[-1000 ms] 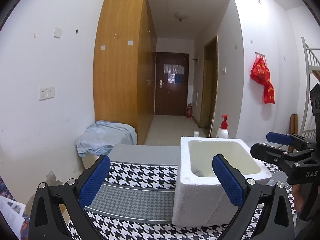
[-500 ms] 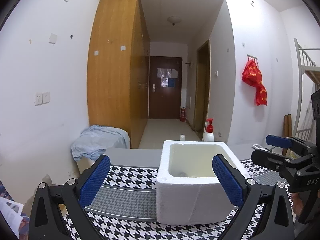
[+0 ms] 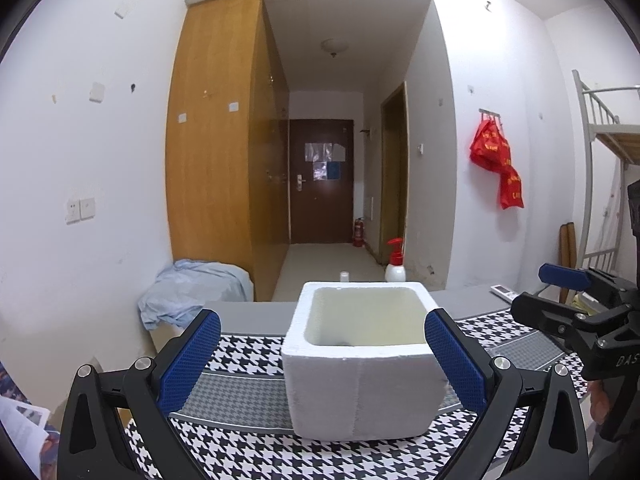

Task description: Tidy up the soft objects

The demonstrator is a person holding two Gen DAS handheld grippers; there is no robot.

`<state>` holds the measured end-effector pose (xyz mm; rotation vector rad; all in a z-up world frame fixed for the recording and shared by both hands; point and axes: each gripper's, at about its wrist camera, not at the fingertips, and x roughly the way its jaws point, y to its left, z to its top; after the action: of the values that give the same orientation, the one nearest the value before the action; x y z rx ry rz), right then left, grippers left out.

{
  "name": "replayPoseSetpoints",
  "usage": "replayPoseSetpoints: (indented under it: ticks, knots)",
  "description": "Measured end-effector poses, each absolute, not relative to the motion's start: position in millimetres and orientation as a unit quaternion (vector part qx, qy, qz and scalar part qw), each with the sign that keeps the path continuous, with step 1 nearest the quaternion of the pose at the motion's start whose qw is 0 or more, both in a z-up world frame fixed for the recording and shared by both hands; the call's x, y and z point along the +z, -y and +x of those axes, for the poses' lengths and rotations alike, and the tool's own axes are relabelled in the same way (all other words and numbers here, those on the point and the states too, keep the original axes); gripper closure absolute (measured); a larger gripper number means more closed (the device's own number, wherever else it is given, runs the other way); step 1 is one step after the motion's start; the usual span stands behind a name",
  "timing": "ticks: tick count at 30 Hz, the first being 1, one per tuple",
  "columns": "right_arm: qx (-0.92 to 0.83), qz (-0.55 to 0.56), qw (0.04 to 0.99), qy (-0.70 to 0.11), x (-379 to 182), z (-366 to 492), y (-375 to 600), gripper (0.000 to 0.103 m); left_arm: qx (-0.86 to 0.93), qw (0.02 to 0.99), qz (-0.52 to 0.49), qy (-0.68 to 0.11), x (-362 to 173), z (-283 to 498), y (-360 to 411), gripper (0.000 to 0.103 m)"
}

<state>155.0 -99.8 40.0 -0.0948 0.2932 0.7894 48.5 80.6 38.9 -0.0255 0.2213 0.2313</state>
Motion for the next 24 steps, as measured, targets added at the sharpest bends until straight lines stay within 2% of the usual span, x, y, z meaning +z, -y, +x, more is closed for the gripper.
replayPoseSetpoints:
  ticks: [24]
  knots:
    - [0.352,-0.038,0.925,-0.137,2.6,145.2,130.0,0.0,0.098,0.99,-0.028,-0.098,6.3,39.5,-70.8,0.001]
